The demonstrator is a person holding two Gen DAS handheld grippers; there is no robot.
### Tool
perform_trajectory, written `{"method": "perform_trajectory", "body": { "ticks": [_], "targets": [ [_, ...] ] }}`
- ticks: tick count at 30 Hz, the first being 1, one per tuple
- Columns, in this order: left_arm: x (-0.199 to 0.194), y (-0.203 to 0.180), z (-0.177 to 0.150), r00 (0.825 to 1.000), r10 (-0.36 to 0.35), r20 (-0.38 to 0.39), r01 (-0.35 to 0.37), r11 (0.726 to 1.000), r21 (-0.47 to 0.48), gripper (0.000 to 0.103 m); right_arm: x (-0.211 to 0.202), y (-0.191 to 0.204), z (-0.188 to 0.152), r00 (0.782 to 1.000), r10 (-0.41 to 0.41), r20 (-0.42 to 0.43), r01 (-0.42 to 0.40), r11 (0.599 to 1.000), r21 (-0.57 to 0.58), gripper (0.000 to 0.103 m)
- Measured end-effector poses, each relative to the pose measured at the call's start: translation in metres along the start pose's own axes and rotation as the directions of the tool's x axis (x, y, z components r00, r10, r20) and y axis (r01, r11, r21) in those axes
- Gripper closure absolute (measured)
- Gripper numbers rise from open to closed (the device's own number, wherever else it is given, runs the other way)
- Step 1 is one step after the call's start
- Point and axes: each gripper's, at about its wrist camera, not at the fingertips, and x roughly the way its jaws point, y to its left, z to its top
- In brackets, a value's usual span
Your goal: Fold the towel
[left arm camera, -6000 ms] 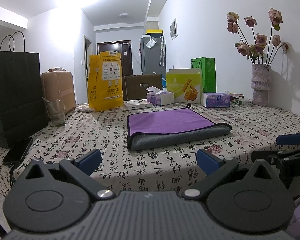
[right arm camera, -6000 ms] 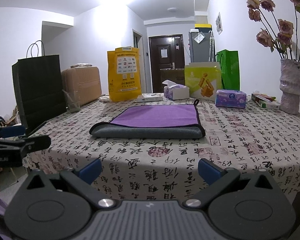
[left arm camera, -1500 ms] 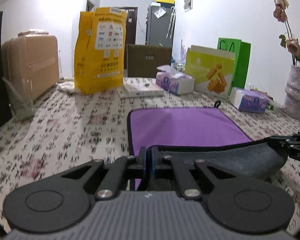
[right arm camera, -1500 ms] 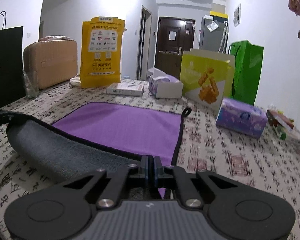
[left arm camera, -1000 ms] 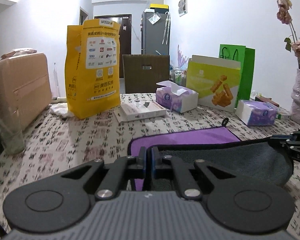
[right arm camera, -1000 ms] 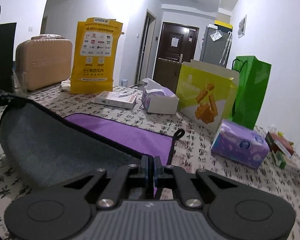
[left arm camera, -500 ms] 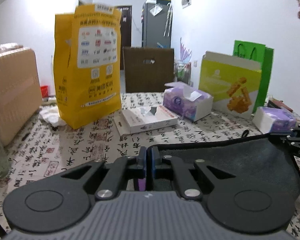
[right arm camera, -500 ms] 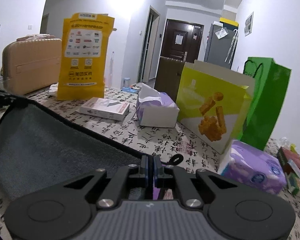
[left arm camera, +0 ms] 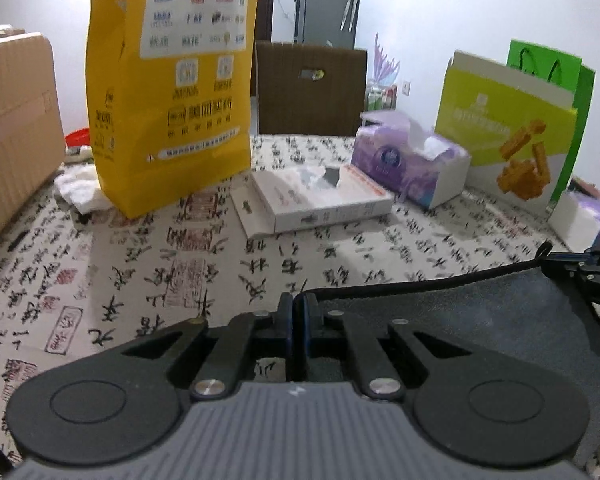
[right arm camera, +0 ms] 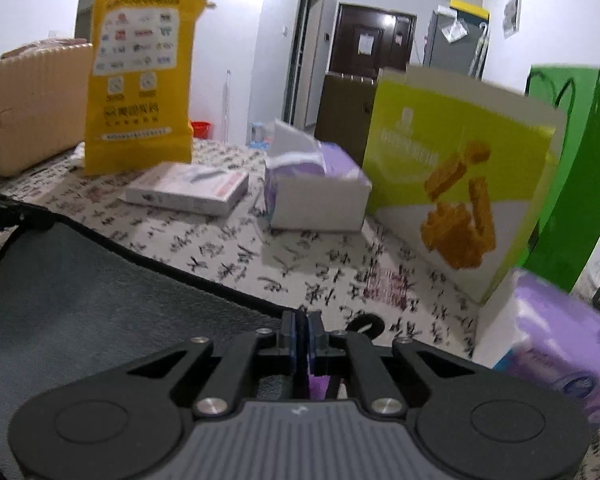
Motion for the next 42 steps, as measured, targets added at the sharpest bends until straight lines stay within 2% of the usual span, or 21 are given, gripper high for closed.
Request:
{"method": "perform_trajectory", "body": {
  "ticks": [4, 5, 6, 7, 8, 9, 10, 15, 17, 20, 21, 23, 26, 29, 42],
  "targets": [
    [0.009, 0.004, -0.004, 0.999, 0.011, -0.034, -0.011, 1.000, -0.006, 0.092, 0.010, -0.003, -0.006, 1.000, -0.005, -0.015, 0.005, 1.000, 0.025, 0.089],
    [0.009, 0.005, -0.005, 0.999, 0.010, -0.039, -0.011, 1.000, -0.007, 0.089, 0.010, -0.004, -0.006, 1.000, -0.007, -0.013, 0.007, 0.999, 0.032, 0.083],
    [0.009, 0.006, -0.005, 0.999, 0.014, -0.040, -0.014, 1.000, -0.008, 0.081, 0.010, -0.005, -0.007, 1.000, -0.010, -0.010, 0.011, 0.999, 0.038, 0.076],
    [0.008, 0.006, -0.005, 0.999, 0.014, -0.038, -0.014, 1.000, -0.006, 0.076, 0.009, -0.007, -0.007, 1.000, -0.015, -0.007, 0.015, 0.999, 0.044, 0.073],
    [0.006, 0.006, -0.004, 0.999, 0.014, -0.035, -0.014, 1.000, -0.004, 0.063, 0.008, -0.008, -0.006, 1.000, -0.018, -0.005, 0.019, 0.999, 0.048, 0.069],
    [0.004, 0.006, -0.003, 0.999, 0.013, -0.030, -0.013, 1.000, -0.004, 0.058, 0.007, -0.010, -0.005, 1.000, -0.019, -0.004, 0.019, 0.998, 0.052, 0.068],
    [0.001, 0.006, -0.002, 1.000, 0.009, -0.026, -0.009, 1.000, -0.001, 0.057, 0.005, -0.011, -0.005, 1.000, -0.020, -0.001, 0.020, 0.998, 0.056, 0.068],
    [-0.016, 0.003, 0.003, 1.000, 0.014, -0.011, -0.014, 1.000, 0.013, 0.028, -0.009, -0.017, 0.001, 0.999, -0.031, 0.012, 0.030, 0.997, 0.067, 0.062],
    [-0.026, 0.001, 0.004, 1.000, 0.014, -0.005, -0.013, 1.000, 0.024, 0.025, -0.017, -0.018, 0.003, 0.999, -0.029, 0.019, 0.028, 0.997, 0.071, 0.058],
    [-0.041, -0.003, 0.003, 1.000, 0.009, -0.001, -0.009, 0.999, 0.039, 0.013, -0.033, -0.019, 0.005, 0.999, -0.030, 0.027, 0.028, 0.997, 0.072, 0.055],
    [-0.047, -0.004, 0.003, 1.000, 0.007, 0.004, -0.007, 0.999, 0.046, 0.010, -0.038, -0.019, 0.005, 0.999, -0.032, 0.030, 0.029, 0.997, 0.073, 0.049],
    [-0.058, -0.005, 0.002, 1.000, 0.004, 0.012, -0.005, 0.999, 0.048, 0.005, -0.049, -0.018, 0.005, 0.999, -0.034, 0.036, 0.031, 0.997, 0.074, 0.045],
    [-0.073, -0.006, 0.000, 1.000, 0.012, 0.022, -0.013, 0.999, 0.040, 0.003, -0.064, -0.016, 0.004, 0.999, -0.036, 0.039, 0.033, 0.997, 0.075, 0.043],
    [-0.089, -0.008, -0.002, 0.999, 0.019, 0.028, -0.020, 0.999, 0.036, 0.001, -0.080, -0.013, 0.001, 0.998, -0.035, 0.044, 0.032, 0.997, 0.077, 0.032],
    [-0.159, -0.017, -0.024, 0.997, 0.023, 0.068, -0.026, 0.998, 0.051, 0.000, -0.145, 0.008, -0.017, 0.997, -0.028, 0.077, 0.021, 0.995, 0.093, 0.031]
  ]
}}
